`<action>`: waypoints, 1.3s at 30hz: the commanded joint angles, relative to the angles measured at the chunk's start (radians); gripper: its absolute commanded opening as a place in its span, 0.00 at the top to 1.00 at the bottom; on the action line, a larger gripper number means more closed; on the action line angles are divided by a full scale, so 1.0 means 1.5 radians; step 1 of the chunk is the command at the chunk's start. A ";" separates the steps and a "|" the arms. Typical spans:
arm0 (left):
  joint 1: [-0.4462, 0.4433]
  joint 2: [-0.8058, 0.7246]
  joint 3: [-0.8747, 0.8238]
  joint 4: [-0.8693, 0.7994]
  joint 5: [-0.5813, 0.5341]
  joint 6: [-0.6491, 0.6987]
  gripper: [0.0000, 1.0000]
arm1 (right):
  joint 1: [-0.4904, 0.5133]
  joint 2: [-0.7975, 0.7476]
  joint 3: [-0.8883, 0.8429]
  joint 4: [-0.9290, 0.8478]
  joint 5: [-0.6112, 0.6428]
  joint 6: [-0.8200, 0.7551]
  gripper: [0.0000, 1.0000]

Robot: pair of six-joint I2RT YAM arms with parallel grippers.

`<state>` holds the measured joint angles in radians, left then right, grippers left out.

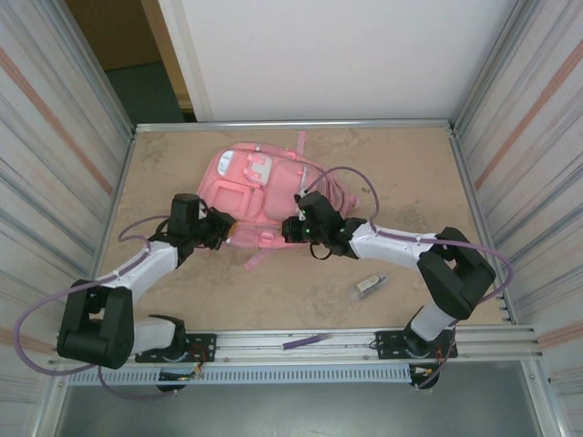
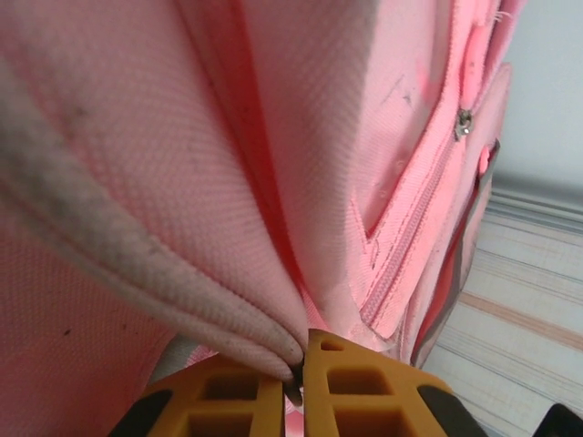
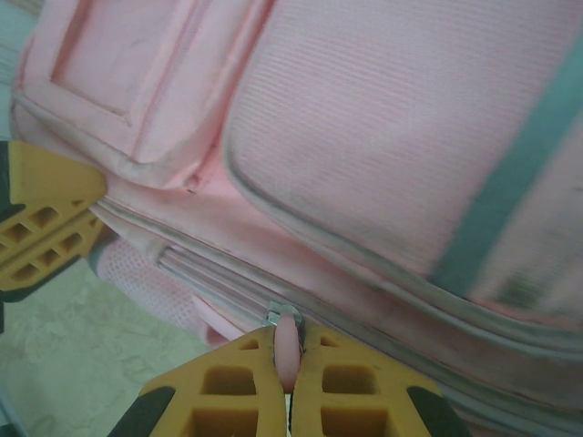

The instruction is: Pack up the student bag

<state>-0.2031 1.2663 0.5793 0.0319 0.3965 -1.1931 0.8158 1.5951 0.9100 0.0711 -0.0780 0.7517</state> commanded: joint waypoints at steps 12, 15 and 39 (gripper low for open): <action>0.087 0.096 0.065 -0.048 -0.056 0.117 0.90 | -0.055 -0.110 -0.022 -0.062 0.010 -0.058 1.00; 0.093 0.122 0.084 -0.056 -0.085 0.141 0.90 | -0.056 -0.123 -0.005 -0.074 0.008 -0.098 1.00; 0.204 0.299 0.348 -0.098 -0.024 0.325 0.53 | -0.026 -0.169 0.005 0.002 0.000 -0.179 1.00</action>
<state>0.0708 1.7947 1.1336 -0.0872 0.3447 -0.7498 0.7475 1.3609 0.8787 -0.0235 -0.0753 0.4885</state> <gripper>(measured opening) 0.450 0.053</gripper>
